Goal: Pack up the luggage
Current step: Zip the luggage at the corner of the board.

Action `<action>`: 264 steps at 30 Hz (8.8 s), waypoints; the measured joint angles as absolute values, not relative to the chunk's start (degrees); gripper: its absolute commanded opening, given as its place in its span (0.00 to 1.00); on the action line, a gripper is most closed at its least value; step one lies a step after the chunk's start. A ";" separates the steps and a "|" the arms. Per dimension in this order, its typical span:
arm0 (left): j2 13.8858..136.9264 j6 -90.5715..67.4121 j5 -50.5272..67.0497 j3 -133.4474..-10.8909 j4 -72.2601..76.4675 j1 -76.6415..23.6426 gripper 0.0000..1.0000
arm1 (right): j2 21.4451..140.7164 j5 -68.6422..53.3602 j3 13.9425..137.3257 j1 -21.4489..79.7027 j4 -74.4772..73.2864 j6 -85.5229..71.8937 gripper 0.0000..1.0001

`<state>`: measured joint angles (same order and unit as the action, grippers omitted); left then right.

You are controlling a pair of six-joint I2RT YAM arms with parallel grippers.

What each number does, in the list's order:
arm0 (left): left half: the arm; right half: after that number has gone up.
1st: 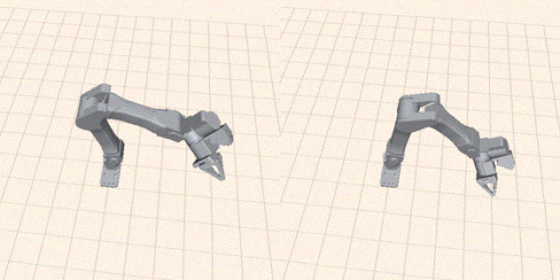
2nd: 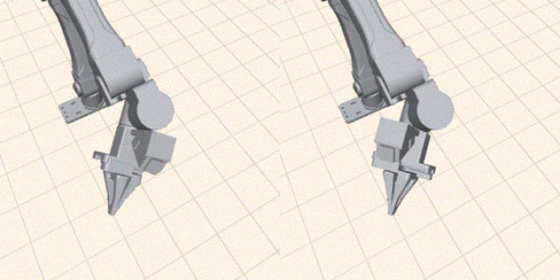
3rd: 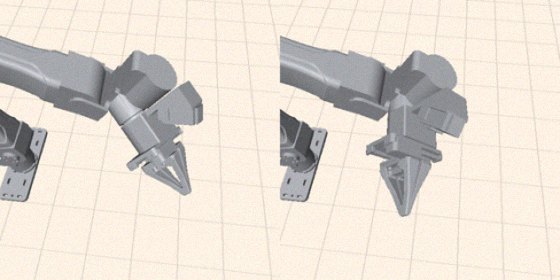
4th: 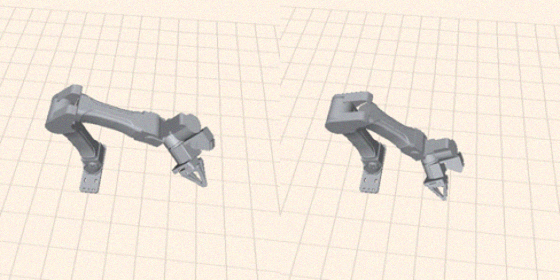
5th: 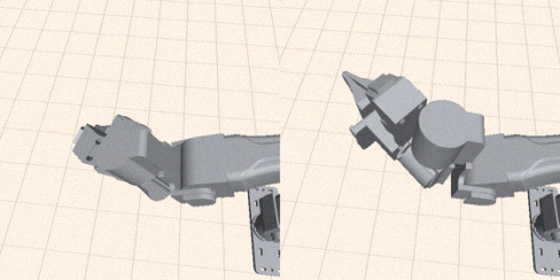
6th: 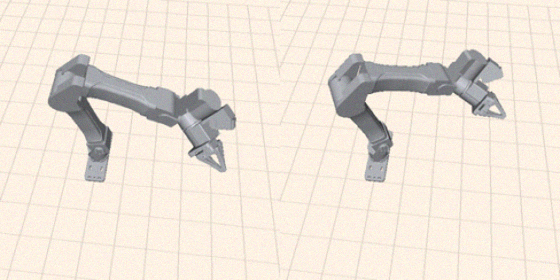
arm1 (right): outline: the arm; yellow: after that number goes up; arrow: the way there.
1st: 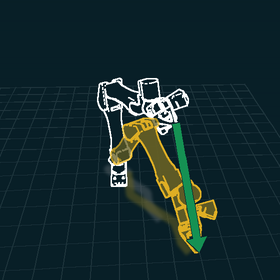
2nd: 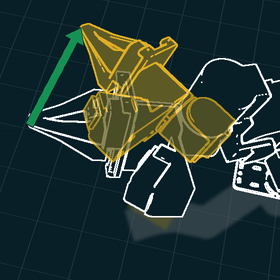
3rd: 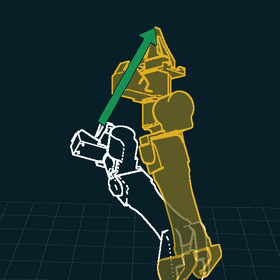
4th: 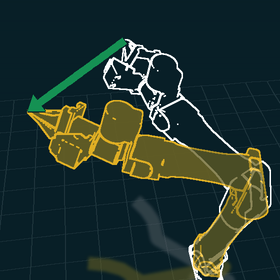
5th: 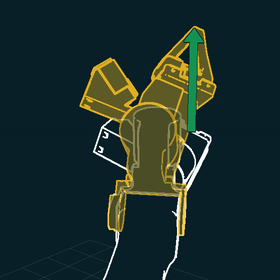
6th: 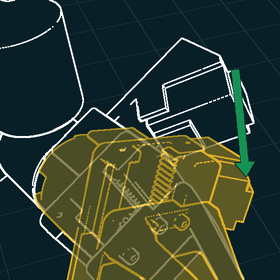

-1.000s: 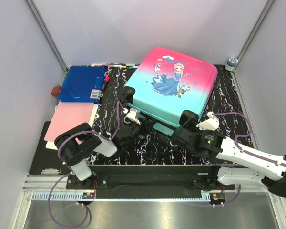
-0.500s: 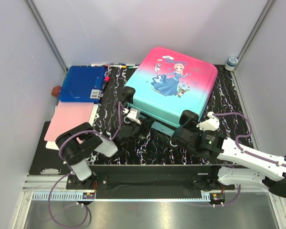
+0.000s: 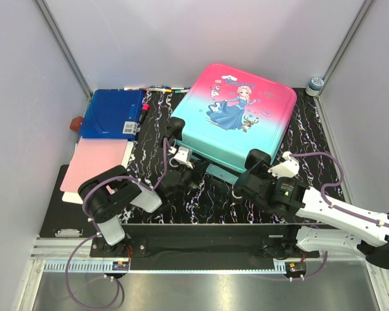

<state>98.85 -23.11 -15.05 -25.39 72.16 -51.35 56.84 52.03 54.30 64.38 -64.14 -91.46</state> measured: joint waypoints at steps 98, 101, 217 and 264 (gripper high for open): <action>95.02 -39.68 3.31 -13.50 80.09 -24.16 0.00 | 55.92 51.53 53.54 64.12 -62.70 -90.50 0.00; 95.04 -39.99 4.36 -13.52 80.20 -23.62 0.00 | 55.83 51.31 53.56 63.40 -62.63 -89.86 0.00; 54.96 -21.93 -5.85 -18.57 15.79 -21.43 0.80 | 110.39 37.78 104.42 61.10 -50.68 -63.24 0.14; 87.88 -27.16 -8.34 -13.98 70.02 -50.09 0.77 | 92.86 30.81 83.79 59.55 -40.69 -55.94 0.00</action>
